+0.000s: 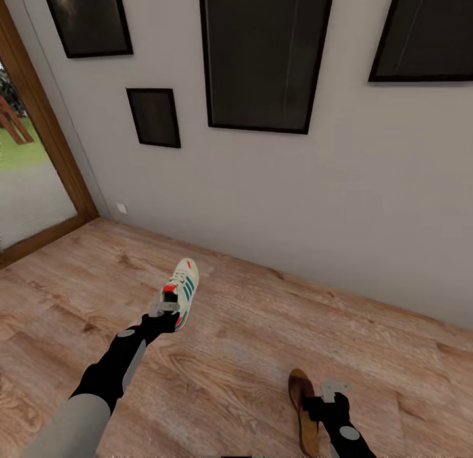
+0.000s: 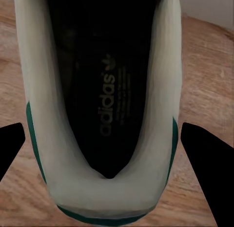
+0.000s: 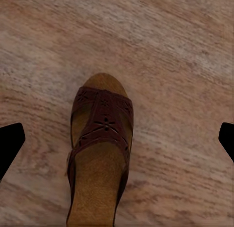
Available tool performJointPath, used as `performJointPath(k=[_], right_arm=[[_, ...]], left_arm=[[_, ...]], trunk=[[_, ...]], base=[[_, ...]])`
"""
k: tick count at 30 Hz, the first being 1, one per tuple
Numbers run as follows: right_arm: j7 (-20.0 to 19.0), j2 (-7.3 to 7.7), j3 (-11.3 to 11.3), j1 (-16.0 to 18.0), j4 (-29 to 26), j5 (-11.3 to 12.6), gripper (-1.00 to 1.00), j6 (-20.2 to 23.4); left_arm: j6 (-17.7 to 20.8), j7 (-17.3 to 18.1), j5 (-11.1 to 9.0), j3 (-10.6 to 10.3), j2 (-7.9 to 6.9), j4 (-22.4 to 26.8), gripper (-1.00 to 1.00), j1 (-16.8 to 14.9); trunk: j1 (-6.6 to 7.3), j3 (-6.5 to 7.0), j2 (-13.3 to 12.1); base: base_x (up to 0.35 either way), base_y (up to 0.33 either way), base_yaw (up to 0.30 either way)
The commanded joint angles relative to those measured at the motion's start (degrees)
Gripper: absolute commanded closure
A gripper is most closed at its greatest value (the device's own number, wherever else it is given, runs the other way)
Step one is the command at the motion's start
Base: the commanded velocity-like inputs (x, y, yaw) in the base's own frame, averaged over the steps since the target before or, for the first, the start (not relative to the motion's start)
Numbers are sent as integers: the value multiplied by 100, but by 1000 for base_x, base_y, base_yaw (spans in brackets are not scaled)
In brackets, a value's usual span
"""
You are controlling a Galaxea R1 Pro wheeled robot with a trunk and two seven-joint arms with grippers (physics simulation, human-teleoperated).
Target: Pick up the two gym shoes and the two sandals from the corridor floor and place them onto the hallstand (shoe rack) in the corridor, making sure they are on the rack and not on the floor. Arrange them so the two gym shoes are next to each other and the two sandals are next to each other.
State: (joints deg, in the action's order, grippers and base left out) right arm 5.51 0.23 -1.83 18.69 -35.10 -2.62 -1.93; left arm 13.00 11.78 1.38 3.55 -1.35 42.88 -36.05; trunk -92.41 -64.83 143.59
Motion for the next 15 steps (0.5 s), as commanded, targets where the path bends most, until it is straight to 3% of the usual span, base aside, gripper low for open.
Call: performJointPath(k=[1, 9, 15], right_arm=[[38, 3, -18, 3, 3, -28, -100, -9], [38, 16, -8, 3, 3, -28, -100, -9], [45, 42, -2, 3, 3, -28, -100, -21]], left_arm=[[35, 38, 12, 23, 3, 9, 100, 0], [38, 41, 7, 13, 23, 44, 100, 3], [50, 30, 4, -118, 212, 228, 100, -22]], trunk=[[-1, -36, 4], [-21, -284, 14], [-37, -470, 23]], base=[[0, 0, 94], [0, 0, 94], [0, 0, 80]])
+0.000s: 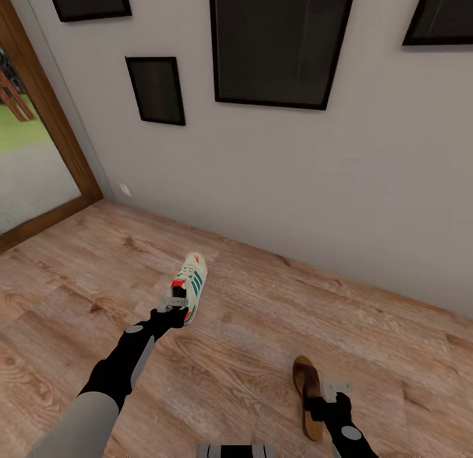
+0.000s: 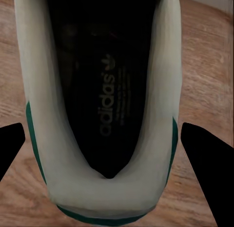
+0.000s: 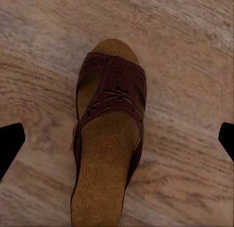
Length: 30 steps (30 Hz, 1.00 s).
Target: Pick up the two gym shoes and the two sandals from the corridor floor and place them onto the hallstand (shoe rack) in the corridor, making sure they are on the rack and not on the floor. Arrange them so the two gym shoes are next to each other and the two sandals are next to each other.
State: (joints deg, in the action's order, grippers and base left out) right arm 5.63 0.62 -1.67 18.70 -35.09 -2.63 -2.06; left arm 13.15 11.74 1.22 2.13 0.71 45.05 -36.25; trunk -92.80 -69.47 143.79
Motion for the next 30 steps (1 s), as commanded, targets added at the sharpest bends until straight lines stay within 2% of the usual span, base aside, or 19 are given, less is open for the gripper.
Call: performJointPath(k=[1, 18, 24, 30], right_arm=[[34, 5, -18, 2, 3, -27, -100, -11], [35, -11, -17, 2, -5, -19, -100, -14], [35, -10, -17, 2, -46, -31, -100, -10], [47, 3, -11, 1, -350, -35, -100, -9]], left_arm=[[36, 32, 18, 2, 29, 46, 100, -3], [30, 45, 12, -66, 37, 55, 100, 60], [22, 47, 13, -73, 15, 41, 100, 65], [21, 47, 20, -73, -5, 39, 100, 65]], trunk=[[-1, -36, 3], [-45, -563, 26], [-45, -574, 26], [-45, -575, 26]], base=[[0, 0, 29], [0, 0, 3], [0, 0, 0], [0, 0, 0]])
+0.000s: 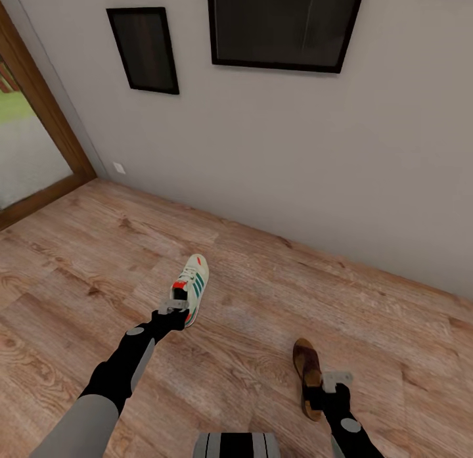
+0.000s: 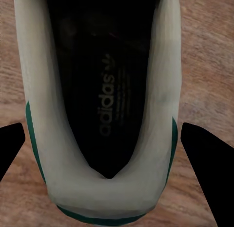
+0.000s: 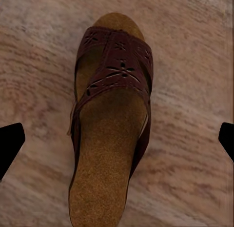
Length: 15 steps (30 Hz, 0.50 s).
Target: Pick up the two gym shoes and the two sandals from the corridor floor and place them onto the hallstand (shoe rack) in the corridor, making sure they are on the rack and not on the floor. Arrange them so the two gym shoes are next to each other and the two sandals are next to each other.
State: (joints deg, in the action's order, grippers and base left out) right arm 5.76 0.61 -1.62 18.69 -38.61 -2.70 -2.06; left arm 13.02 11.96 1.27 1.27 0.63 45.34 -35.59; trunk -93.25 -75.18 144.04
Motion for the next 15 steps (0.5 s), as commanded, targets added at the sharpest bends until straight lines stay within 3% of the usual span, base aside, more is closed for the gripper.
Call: performJointPath(k=[1, 9, 15], right_arm=[[35, 6, -16, 4, -12, -28, -100, -10], [32, 24, -14, 11, -42, -29, -100, -21], [30, 35, -14, 12, -38, -29, -100, -24]], left_arm=[[34, 26, 14, 14, 2, 10, 100, -1], [36, 22, 14, 17, 5, 12, 100, -1], [38, 18, 13, 22, 19, 18, 100, -5]], trunk=[[1, -4, 1], [1, -4, 1], [-14, -137, 9]], base=[[0, 0, 0], [0, 0, 0], [0, 0, 0]])
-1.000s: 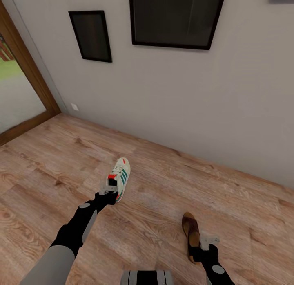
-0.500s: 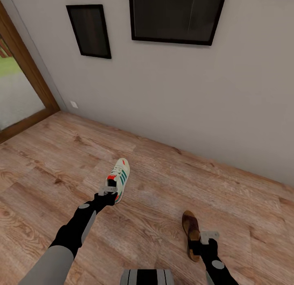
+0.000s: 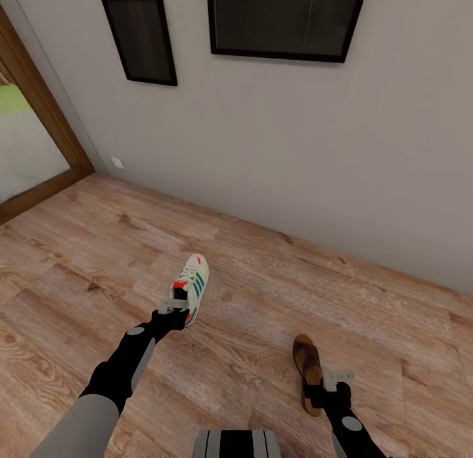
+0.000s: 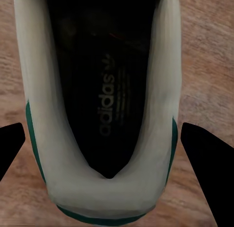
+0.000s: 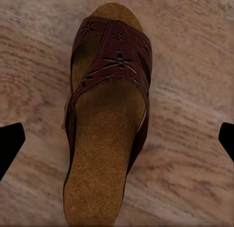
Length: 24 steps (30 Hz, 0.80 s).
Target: Pick up the two gym shoes and the two sandals from the corridor floor and place them onto the hallstand (shoe rack) in the corridor, making sure they are on the rack and not on the floor. Arrange them so the two gym shoes are next to each other and the two sandals are next to each other.
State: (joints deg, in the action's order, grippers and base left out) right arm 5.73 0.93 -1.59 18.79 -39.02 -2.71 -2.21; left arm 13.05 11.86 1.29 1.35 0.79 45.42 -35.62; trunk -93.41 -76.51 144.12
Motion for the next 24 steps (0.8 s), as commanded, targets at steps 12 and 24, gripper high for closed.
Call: performJointPath(k=[12, 24], right_arm=[[25, 12, 8, 2, 0, -28, -100, -7], [-4, 1, 381, 2, 12, -28, -100, -7]], left_arm=[[33, 27, 12, 15, 26, 11, 100, -6], [34, 27, 12, 24, 36, 11, 100, -6]], trunk=[[-29, -271, 18], [-58, -595, 33]], base=[[0, 0, 0], [0, 0, 0]])
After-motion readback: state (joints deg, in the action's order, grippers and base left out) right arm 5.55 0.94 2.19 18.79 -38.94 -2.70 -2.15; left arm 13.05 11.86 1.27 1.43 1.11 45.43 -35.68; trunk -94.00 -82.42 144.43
